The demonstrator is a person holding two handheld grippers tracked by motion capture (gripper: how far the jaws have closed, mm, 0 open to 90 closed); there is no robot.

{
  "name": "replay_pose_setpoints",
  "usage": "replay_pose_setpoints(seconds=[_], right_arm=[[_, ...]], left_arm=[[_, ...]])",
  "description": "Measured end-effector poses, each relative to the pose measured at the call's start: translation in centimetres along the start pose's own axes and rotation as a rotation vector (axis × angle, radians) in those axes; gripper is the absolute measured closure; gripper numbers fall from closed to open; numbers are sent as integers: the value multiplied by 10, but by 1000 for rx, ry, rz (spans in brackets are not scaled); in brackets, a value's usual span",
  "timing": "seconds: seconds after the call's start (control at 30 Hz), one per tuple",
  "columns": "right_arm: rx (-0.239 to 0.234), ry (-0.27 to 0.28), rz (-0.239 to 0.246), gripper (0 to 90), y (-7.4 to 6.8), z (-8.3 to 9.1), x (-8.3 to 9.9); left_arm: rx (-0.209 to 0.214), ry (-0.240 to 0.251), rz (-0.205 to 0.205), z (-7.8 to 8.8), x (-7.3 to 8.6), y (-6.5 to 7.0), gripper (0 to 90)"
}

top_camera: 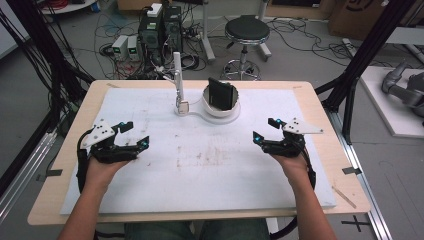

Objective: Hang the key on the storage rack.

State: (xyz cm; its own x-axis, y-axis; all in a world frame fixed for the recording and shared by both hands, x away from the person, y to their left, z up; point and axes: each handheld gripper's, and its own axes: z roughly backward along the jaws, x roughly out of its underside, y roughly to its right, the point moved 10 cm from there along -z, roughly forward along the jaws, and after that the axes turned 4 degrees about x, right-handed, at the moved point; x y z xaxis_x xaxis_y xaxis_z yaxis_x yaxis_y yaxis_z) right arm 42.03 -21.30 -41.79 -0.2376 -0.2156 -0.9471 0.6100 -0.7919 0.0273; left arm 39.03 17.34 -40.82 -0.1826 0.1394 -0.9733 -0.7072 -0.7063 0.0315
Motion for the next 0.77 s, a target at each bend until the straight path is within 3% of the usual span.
replay_pose_setpoints(seconds=[0.77], right_arm=[[2, -3, -12, 210, 3, -1, 3]], left_arm=[[-5, -16, 14, 0, 3, -5, 186]])
